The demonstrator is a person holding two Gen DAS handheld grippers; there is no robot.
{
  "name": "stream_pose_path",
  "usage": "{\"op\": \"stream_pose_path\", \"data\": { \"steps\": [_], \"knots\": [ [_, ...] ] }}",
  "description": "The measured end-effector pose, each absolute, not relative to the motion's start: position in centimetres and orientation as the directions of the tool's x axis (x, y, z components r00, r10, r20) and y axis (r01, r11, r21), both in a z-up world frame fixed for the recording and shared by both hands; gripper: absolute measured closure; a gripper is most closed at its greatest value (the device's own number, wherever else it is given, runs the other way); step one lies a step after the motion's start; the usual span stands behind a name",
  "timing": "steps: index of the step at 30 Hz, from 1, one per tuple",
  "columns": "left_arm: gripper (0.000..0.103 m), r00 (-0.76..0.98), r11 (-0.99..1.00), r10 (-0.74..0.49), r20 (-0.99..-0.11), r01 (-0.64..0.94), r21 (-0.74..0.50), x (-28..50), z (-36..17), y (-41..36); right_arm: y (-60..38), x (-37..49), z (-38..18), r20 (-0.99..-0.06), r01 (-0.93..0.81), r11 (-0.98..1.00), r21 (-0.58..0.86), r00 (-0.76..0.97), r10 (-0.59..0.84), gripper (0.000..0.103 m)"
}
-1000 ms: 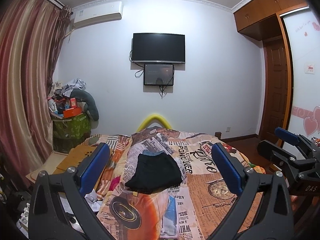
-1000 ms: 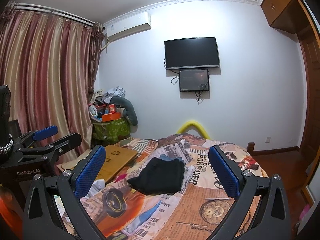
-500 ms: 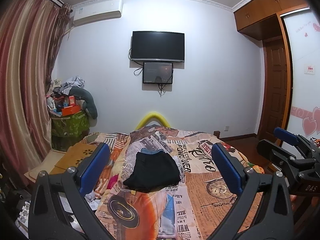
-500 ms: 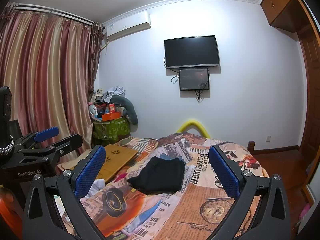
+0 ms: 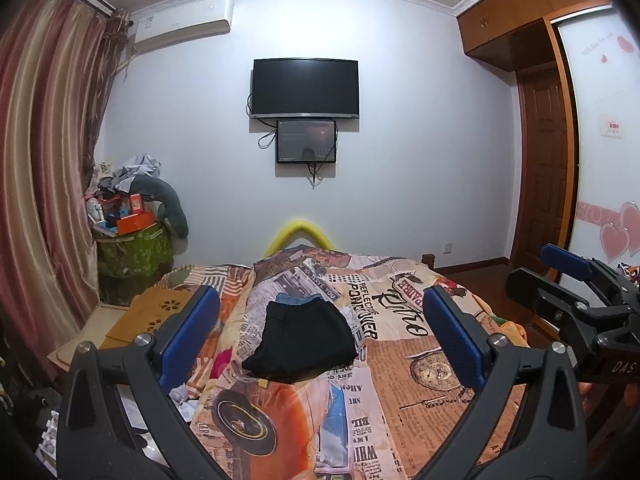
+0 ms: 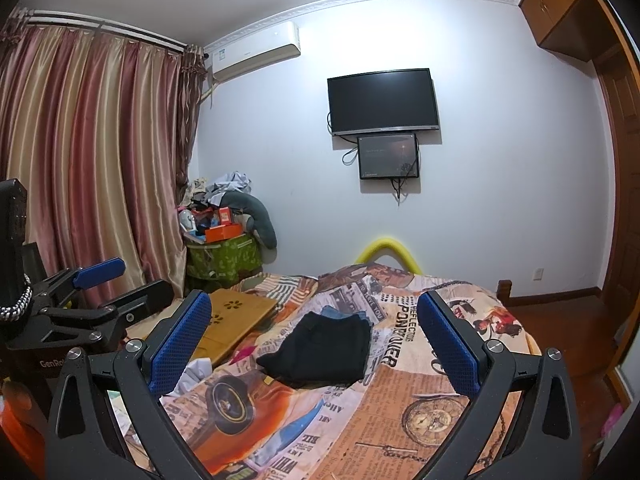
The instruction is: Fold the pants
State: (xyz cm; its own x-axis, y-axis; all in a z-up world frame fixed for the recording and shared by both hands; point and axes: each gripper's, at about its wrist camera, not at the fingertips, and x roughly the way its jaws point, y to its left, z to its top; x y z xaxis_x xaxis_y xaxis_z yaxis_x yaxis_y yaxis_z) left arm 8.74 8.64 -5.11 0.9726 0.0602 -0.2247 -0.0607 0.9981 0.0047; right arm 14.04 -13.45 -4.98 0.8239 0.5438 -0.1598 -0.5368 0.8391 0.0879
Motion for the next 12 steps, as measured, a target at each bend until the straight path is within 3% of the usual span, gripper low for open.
{"op": "stream_pose_path", "data": {
  "steps": [12],
  "knots": [
    [0.0, 0.97, 0.998, 0.052, -0.239, -0.06, -0.024, 9.0, -5.21, 9.04, -13.35, 14.28, -5.15, -0.169, -0.533, 0.84, 0.097, 0.823, 0.542, 0.001]
  ]
}}
